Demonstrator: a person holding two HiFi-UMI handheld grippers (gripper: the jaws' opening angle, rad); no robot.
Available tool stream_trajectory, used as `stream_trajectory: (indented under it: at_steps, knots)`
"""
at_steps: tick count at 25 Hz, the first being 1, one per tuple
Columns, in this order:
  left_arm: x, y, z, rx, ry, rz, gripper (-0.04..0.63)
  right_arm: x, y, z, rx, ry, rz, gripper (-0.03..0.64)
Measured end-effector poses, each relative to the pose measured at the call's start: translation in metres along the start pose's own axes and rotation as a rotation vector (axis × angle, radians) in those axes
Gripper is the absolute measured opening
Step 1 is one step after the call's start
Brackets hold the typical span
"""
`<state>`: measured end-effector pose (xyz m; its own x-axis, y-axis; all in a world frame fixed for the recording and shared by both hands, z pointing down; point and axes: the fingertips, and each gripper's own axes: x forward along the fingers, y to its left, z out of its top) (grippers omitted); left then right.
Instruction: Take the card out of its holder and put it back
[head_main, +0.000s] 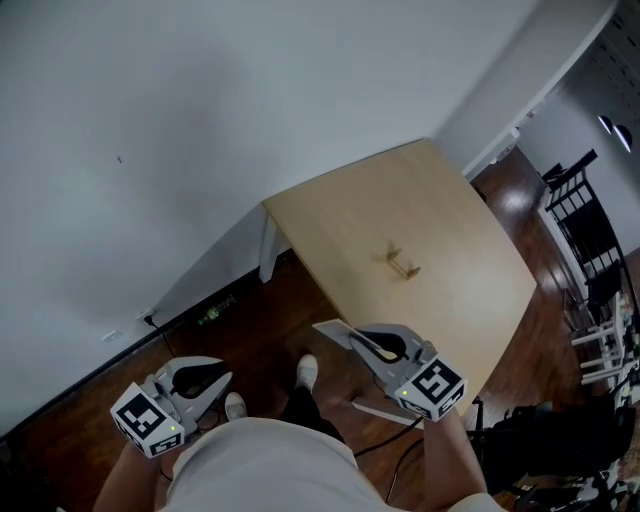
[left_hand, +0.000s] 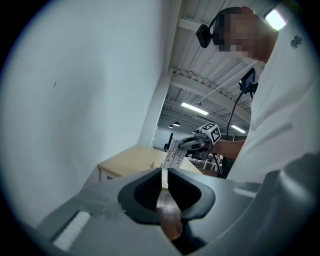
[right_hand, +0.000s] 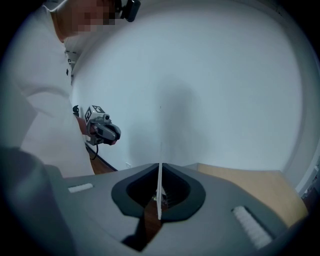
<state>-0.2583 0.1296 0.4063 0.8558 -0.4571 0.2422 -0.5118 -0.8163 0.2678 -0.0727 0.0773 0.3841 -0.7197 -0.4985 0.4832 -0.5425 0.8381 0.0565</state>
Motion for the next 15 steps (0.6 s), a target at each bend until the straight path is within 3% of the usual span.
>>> stream_trajectory:
  at_steps: [6, 15]
  knots:
    - [-0.012, 0.000, -0.011, 0.010, 0.021, -0.018, 0.041, 0.003, 0.032, 0.001, 0.017, 0.002, 0.011, 0.021]
    - [0.022, -0.001, 0.000, 0.026, 0.032, -0.052, 0.044, -0.018, -0.014, -0.015, 0.044, -0.005, -0.026, 0.020]
